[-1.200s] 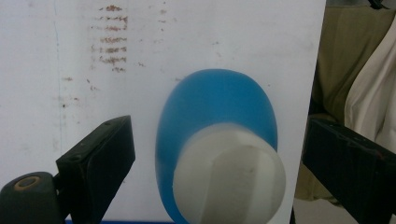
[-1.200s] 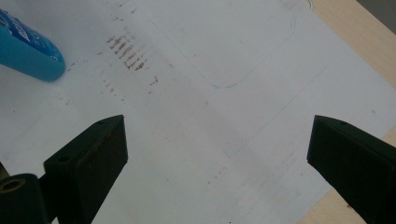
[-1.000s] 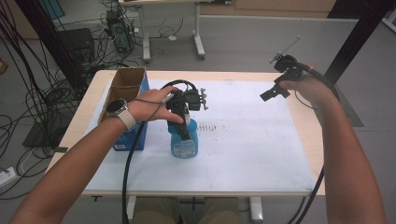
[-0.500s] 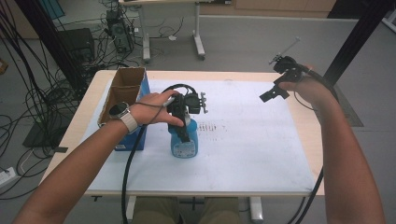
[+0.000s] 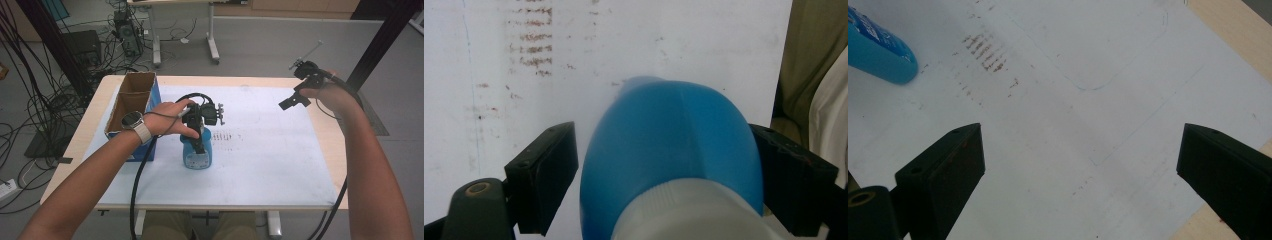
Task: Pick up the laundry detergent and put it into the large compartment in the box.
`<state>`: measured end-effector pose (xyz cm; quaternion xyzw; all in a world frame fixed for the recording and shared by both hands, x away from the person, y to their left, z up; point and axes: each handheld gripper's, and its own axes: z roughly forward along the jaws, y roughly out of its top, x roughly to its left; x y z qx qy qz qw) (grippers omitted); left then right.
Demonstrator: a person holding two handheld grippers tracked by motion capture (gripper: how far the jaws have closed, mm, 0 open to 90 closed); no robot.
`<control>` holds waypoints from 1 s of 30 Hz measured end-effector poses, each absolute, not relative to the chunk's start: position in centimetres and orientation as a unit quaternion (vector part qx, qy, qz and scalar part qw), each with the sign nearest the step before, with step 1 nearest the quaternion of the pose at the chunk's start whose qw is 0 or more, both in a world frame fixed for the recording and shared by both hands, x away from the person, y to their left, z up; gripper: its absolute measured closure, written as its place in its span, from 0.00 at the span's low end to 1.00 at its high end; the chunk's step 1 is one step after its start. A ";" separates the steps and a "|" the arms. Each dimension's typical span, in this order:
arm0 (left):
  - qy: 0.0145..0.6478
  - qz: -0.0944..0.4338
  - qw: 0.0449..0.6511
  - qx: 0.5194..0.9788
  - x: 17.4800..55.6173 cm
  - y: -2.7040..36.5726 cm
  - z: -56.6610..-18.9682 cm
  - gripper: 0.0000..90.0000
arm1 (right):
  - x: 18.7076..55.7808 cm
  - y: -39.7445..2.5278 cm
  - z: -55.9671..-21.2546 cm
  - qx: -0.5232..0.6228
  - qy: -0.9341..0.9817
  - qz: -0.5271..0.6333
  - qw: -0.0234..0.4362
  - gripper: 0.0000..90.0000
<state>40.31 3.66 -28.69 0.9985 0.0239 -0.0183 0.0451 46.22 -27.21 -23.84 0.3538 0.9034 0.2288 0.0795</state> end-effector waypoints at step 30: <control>0.022 -0.004 0.038 0.999 40.0 3.7 -28.8 0.43 | 46.2 -27.0 -23.8 0.350 0.905 0.229 0.080 0.06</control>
